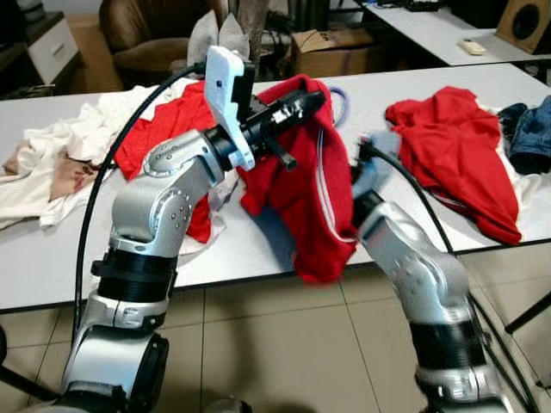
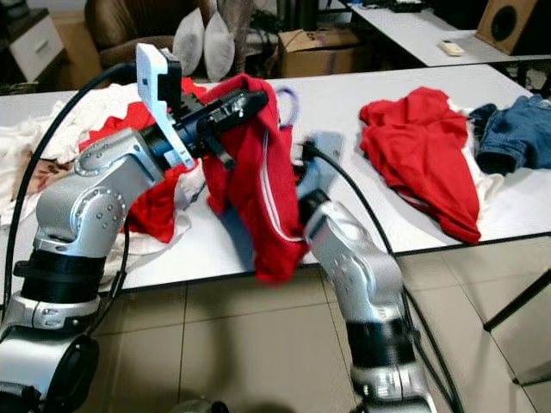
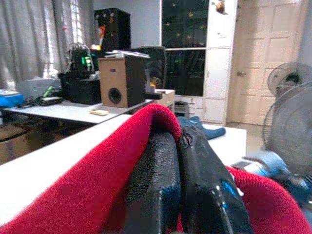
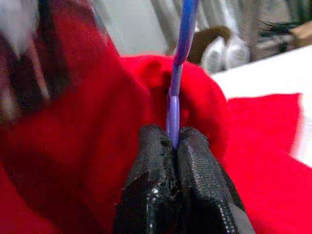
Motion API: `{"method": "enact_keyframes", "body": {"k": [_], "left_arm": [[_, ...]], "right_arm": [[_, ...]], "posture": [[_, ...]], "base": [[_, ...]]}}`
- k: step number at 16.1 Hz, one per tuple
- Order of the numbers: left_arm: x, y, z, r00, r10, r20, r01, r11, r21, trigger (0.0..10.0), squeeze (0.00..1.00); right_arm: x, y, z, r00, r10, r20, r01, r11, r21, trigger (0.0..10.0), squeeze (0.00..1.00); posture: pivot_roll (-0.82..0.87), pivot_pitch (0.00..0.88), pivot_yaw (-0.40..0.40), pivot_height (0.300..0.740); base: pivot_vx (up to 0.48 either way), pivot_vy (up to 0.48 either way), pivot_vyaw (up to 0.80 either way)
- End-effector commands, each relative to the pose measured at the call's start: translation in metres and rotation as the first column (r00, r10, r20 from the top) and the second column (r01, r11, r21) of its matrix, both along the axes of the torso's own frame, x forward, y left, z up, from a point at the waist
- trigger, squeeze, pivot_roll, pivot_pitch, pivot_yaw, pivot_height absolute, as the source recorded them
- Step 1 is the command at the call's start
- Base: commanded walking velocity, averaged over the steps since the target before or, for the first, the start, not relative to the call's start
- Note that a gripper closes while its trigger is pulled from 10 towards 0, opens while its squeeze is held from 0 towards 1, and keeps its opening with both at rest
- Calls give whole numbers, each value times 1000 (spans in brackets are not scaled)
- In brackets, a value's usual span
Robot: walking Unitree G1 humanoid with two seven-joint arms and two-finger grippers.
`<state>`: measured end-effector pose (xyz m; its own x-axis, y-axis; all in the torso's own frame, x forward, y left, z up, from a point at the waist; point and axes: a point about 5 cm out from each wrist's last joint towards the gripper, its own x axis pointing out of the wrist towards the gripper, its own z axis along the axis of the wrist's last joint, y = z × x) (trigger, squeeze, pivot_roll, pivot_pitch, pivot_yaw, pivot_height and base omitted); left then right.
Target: Hang hanger
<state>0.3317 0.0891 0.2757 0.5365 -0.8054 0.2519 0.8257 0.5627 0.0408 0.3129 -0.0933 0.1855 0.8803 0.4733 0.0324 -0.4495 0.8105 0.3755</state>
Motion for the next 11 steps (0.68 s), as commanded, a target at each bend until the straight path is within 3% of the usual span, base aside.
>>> {"method": "enact_keyframes", "body": {"k": [1, 2, 3, 4, 5, 6, 7, 8, 9, 11], "left_arm": [[1, 11, 13, 996, 66, 65, -67, 998, 14, 0, 0], [2, 16, 11, 992, 95, 80, -101, 993, 63, 0, 0], [3, 19, 9, 990, 118, 80, -125, 989, 82, 0, 0], [6, 23, 7, 986, 154, 62, -159, 983, 88, 0, 0], [11, 30, 4, 974, 221, 55, -226, 968, 109, 0, 0], [14, 34, 3, 964, 260, 53, -264, 957, 122, 0, 0], [14, 36, 3, 962, 269, 55, -274, 953, 130, 0, 0], [14, 37, 3, 961, 268, 67, -275, 950, 148, 0, 0], [14, 39, 4, 961, 265, 84, -276, 946, 171, 0, 0], [13, 41, 5, 961, 256, 102, -271, 943, 194, 0, 0]], "right_arm": [[-5, -4, 1, 1000, -15, 7, 15, 1000, -16, 0, 0], [-9, -14, 9, 996, -87, 6, 86, 991, 104, 0, 0], [-8, -26, 4, 983, -184, -12, 185, 982, 28, 0, 0], [-9, -34, 1, 973, -228, 25, 229, 972, -57, 0, 0], [-10, -47, 1, 944, -323, 65, 328, 941, -86, 0, 0], [-14, -44, 3, 955, -277, 110, 292, 942, -167, 0, 0], [-21, -30, 3, 983, -147, 109, 166, 966, -198, 0, 0], [-37, -5, 4, 991, 84, 101, -60, 973, -224, 0, 0], [-47, 6, 4, 977, 192, 90, -163, 952, -260, 0, 0], [-36, -10, -2, 998, 9, 56, 7, 959, -282, 0, 0]], "posture": [[-75, 0, 62, 740], [-78, 0, 63, 740], [-78, 0, 63, 740], [-76, 0, 62, 740], [-79, 0, 62, 740], [-82, 0, 64, 740], [-84, 0, 65, 740], [-84, 0, 65, 740], [-85, 0, 65, 740], [-86, 0, 67, 740]], "base": [[0, 0, 0], [0, 0, 0], [0, 0, 0], [0, 0, 0], [0, 0, 0], [0, 0, 0], [0, 0, 0], [0, 0, 0], [0, 0, 0], [0, 0, 0]]}}
